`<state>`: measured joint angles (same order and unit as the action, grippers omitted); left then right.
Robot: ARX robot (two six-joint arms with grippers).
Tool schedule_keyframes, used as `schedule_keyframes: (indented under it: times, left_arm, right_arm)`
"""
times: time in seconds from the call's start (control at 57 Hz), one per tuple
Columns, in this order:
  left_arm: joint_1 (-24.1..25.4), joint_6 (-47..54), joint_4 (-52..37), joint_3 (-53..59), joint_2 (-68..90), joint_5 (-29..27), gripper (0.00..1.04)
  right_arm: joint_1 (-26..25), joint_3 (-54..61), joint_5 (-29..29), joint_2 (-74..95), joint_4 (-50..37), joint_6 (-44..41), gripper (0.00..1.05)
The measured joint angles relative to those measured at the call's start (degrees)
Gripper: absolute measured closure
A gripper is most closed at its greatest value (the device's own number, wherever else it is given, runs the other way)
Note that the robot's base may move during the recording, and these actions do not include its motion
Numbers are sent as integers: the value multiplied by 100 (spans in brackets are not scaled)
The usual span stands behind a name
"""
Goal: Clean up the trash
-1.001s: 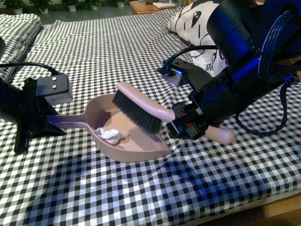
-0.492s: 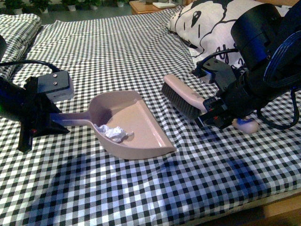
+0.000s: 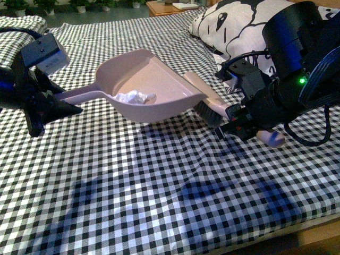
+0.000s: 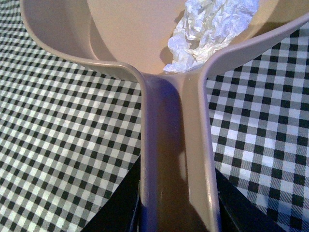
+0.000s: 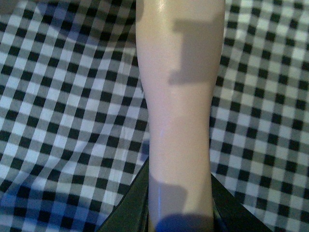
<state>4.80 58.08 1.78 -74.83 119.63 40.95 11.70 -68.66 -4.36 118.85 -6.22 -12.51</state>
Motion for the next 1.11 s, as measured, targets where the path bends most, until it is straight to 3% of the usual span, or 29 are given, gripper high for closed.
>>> schedule_keyframes:
  times: [0.246,0.351,0.456,0.737,0.86,1.106]
  left_arm:
    - [129,-632,-1117,579,-387,-208,78]
    - [157,-1488,-2146,793,-616,-686,78]
    - [192,-2227,-2522,824,-925,-1051,78]
    - [289,-4039,-1692,811,-2251,-3311,78]
    - [275,-4393,-1482,1064,-3016,-3770,78]
    - [-52,-4616,-1040,1611,-4452,-4170,78]
  right_arm:
    - [-219,446,474,-584,-1246,114,86]
    - [-236,820,649,-909,-1812,140,86]
    - [-245,1056,750,-1134,-2166,221,86]
    - [-376,2079,975,-2120,-3523,511,86]
    - [-411,2599,973,-2625,-4002,654,86]
    - [-350,3836,1121,-3759,-4979,688,86]
